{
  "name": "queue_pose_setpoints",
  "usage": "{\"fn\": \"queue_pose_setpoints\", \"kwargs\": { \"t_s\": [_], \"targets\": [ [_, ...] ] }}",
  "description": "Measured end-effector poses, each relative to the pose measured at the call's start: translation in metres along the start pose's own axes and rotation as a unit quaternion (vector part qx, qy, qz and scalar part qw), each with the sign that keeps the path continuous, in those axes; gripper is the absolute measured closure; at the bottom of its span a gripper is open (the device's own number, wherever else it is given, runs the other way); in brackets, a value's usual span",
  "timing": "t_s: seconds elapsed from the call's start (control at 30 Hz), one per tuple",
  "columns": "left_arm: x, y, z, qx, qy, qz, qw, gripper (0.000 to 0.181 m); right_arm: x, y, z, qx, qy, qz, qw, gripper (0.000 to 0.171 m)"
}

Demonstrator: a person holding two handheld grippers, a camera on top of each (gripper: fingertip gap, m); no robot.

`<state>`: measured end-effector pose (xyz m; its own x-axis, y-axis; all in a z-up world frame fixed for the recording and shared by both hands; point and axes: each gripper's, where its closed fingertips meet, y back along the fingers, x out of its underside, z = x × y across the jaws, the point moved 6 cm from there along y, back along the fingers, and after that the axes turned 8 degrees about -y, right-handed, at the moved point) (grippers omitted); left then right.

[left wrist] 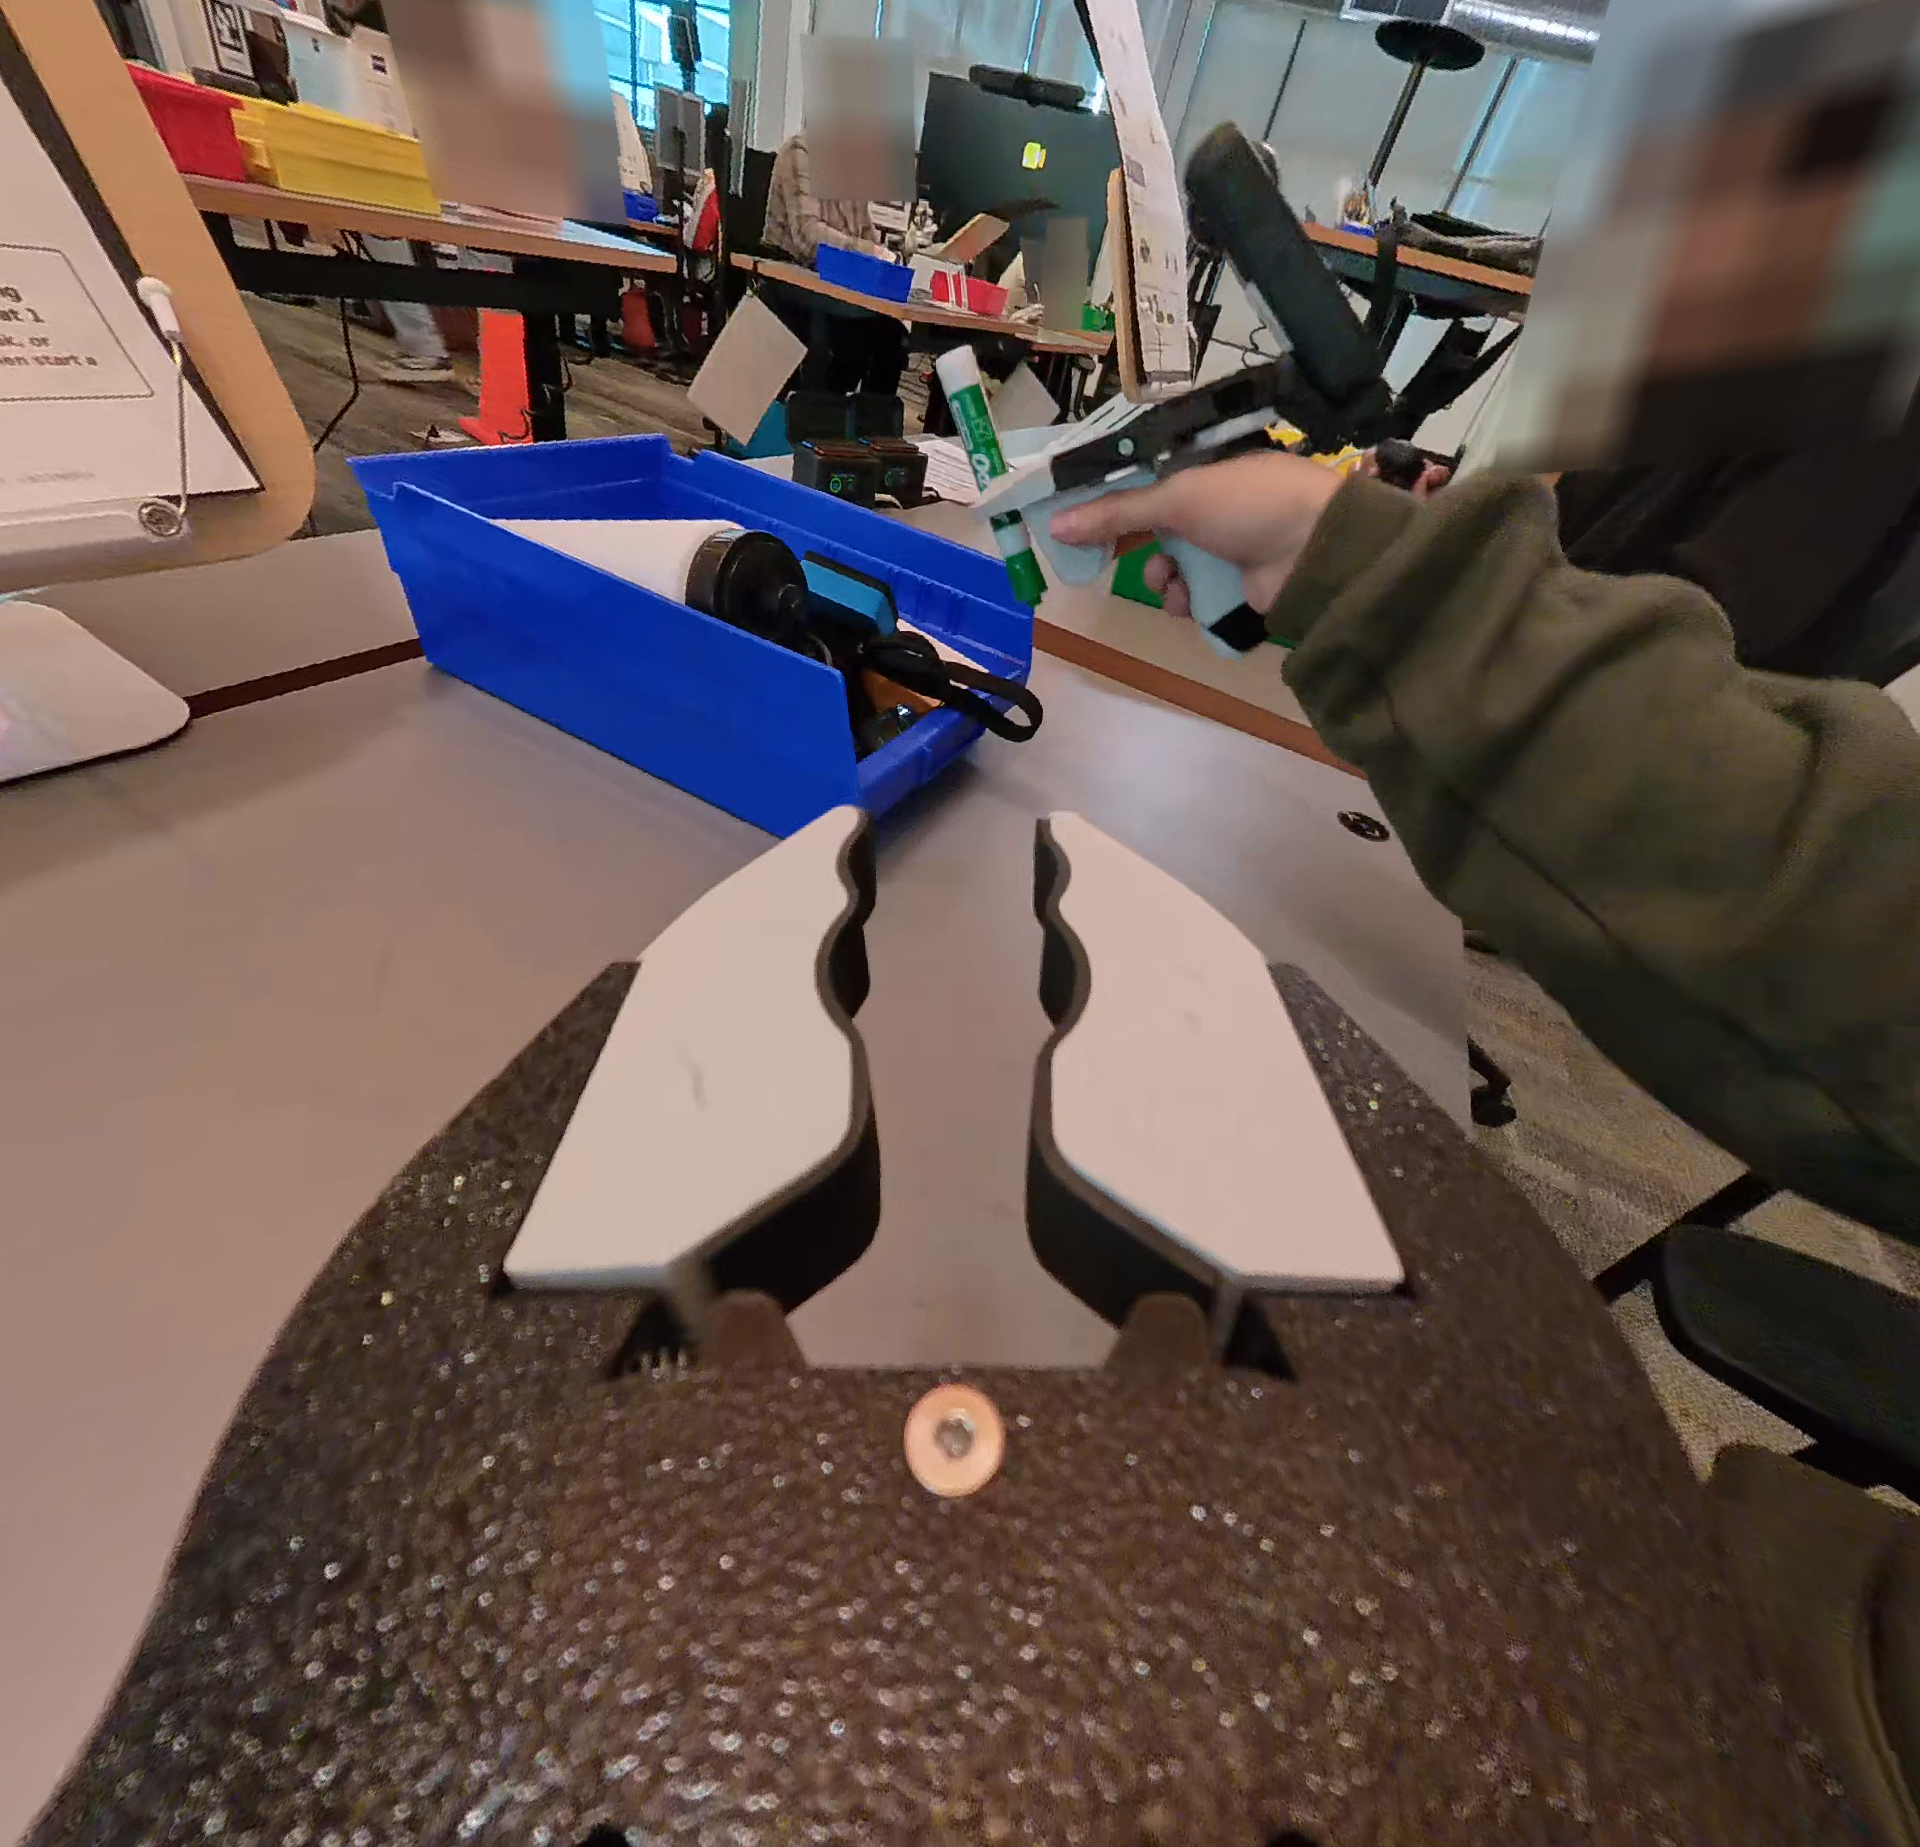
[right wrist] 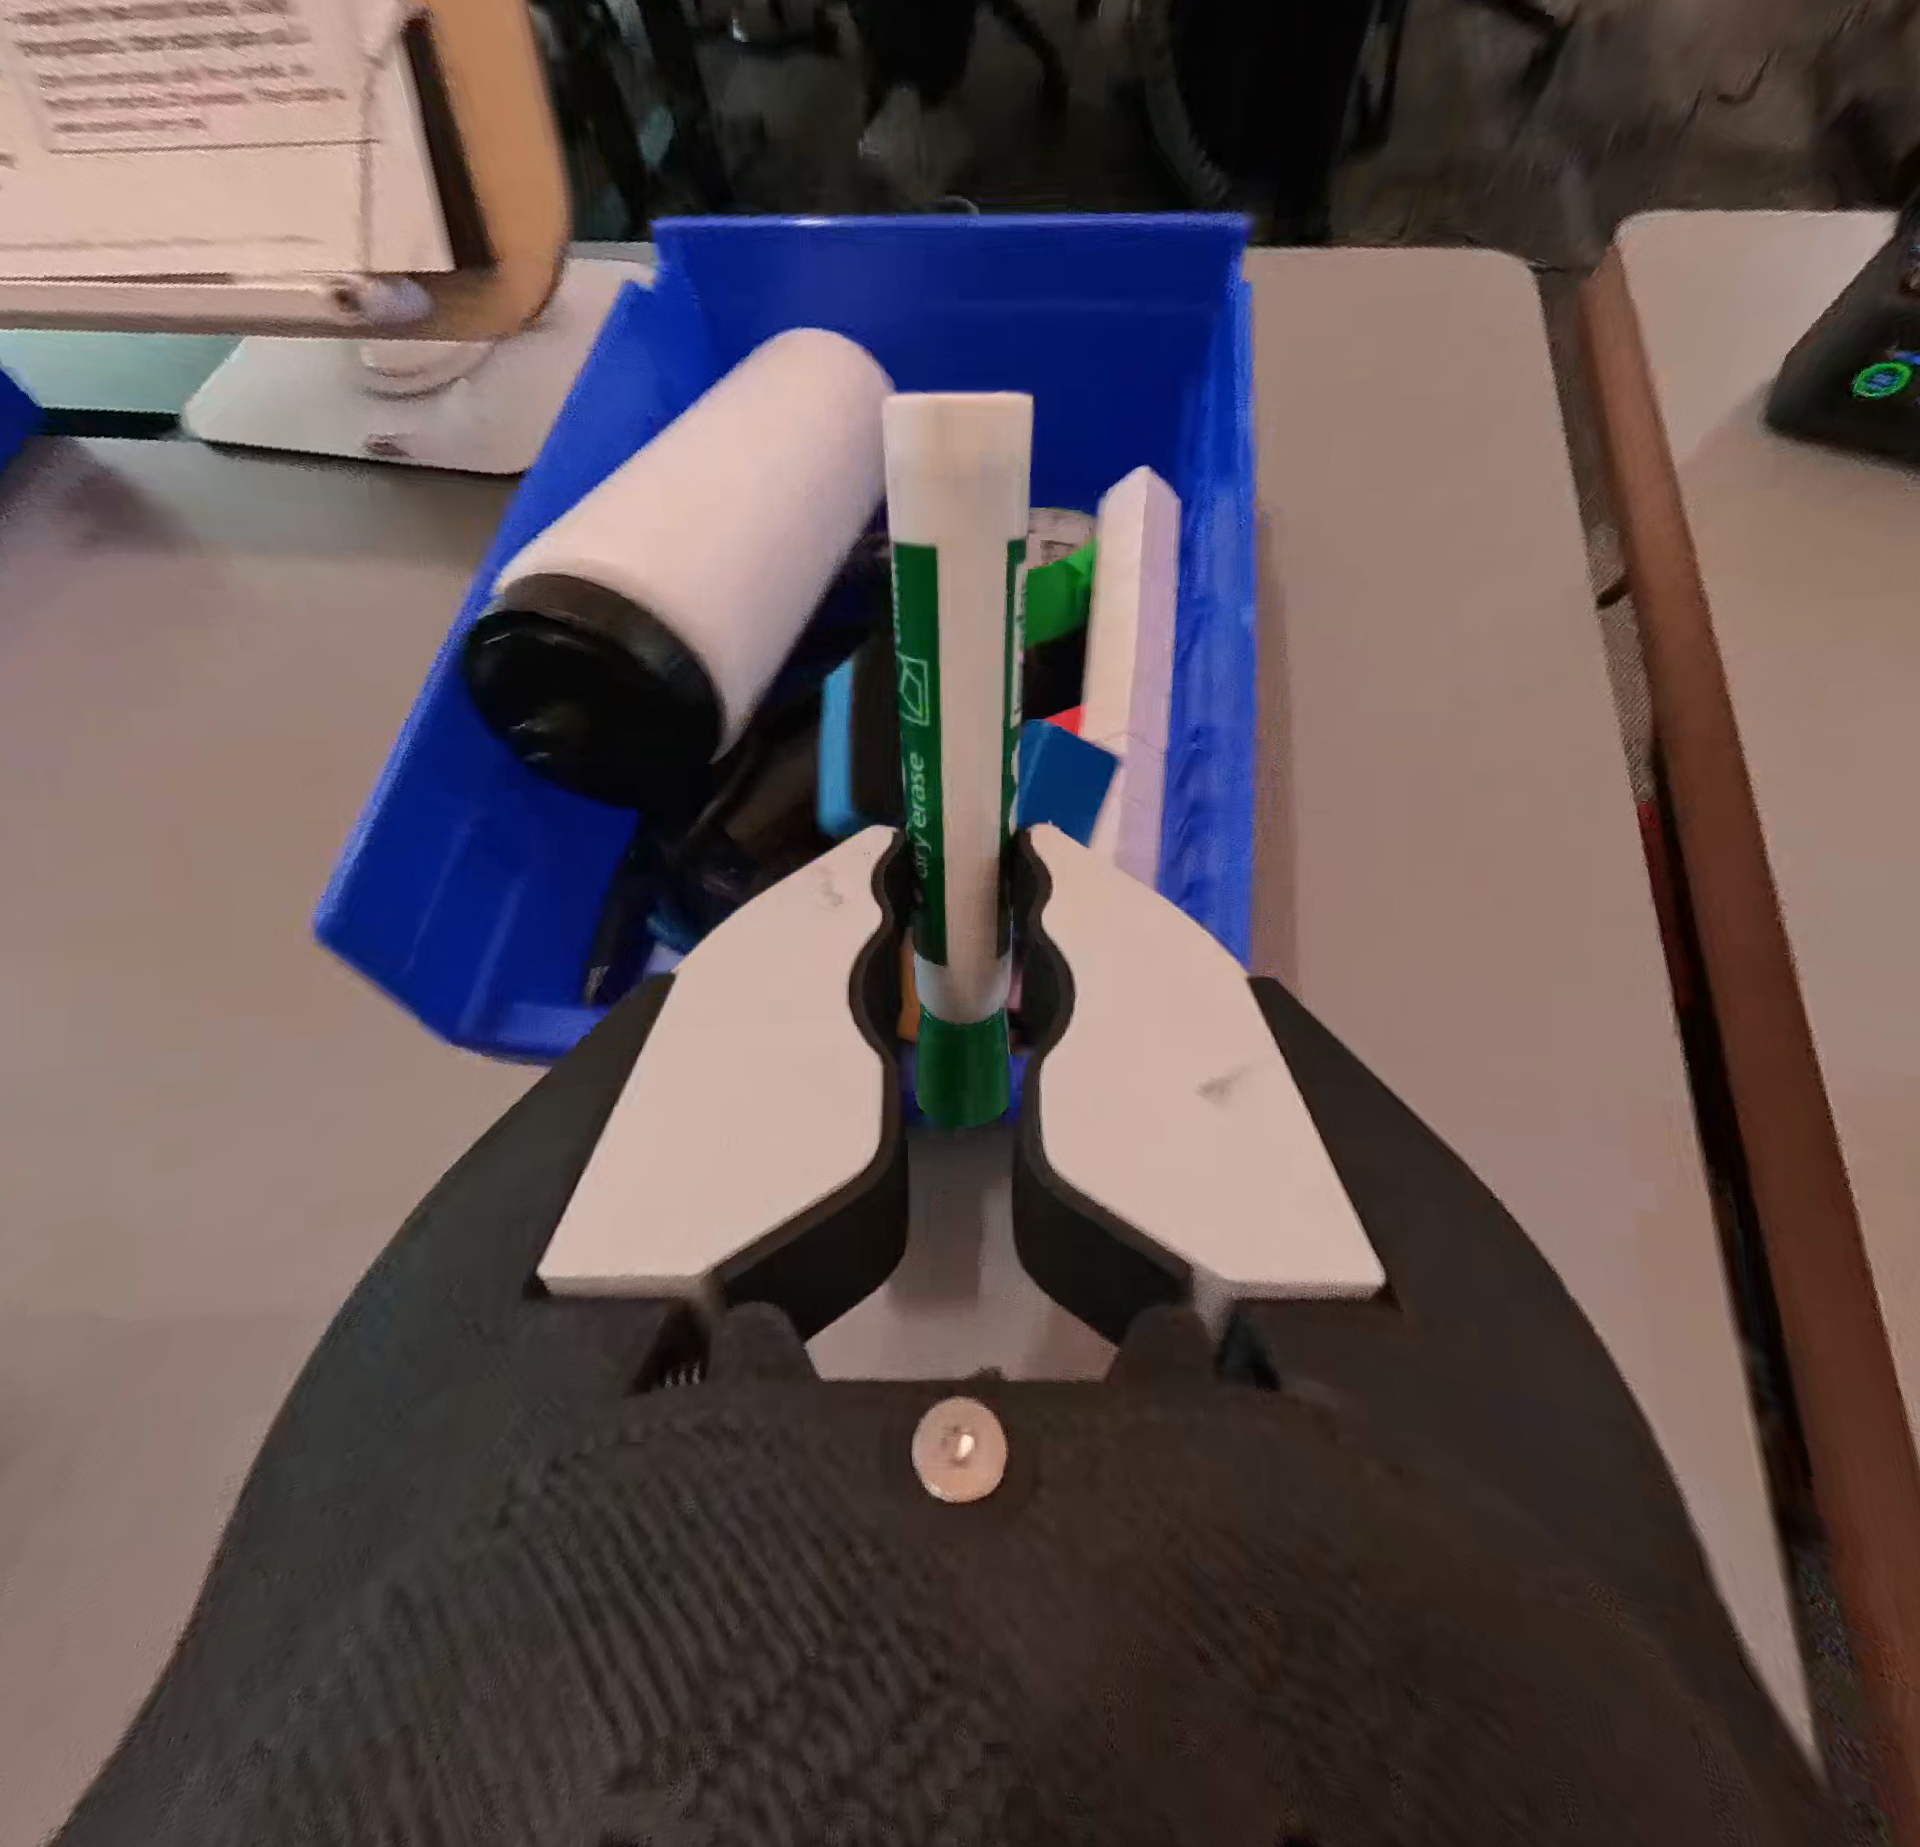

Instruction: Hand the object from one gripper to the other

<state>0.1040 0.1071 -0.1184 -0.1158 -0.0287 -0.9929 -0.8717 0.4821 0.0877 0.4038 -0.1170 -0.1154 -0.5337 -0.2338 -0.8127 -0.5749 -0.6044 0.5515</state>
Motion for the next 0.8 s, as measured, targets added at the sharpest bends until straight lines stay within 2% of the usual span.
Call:
{"fn": "queue_pose_setpoints", "kwargs": {
  "t_s": [0.3,0.47,0.63,0.67,0.8],
  "targets": [
    [0.006,0.003,0.011,0.001,0.008,-0.001,1.0,0.154,0.01,-0.043,-0.016,0.046,0.016,0.073,0.996,0.152],
    [0.007,0.008,0.019,-0.004,0.012,-0.006,1.0,0.155,0.016,-0.056,-0.015,0.071,0.045,0.086,0.993,0.152],
    [0.008,0.011,0.024,-0.002,0.023,-0.014,1.0,0.155,0.018,-0.058,-0.016,0.081,0.052,0.065,0.993,0.152],
    [0.008,0.012,0.024,-0.001,0.023,-0.015,1.0,0.155,0.019,-0.058,-0.016,0.079,0.051,0.065,0.993,0.15],
    [0.009,0.012,0.025,0.001,0.026,-0.016,1.0,0.155,0.013,-0.043,-0.01,0.1,0.075,0.025,0.992,0.127]
  ]
}}
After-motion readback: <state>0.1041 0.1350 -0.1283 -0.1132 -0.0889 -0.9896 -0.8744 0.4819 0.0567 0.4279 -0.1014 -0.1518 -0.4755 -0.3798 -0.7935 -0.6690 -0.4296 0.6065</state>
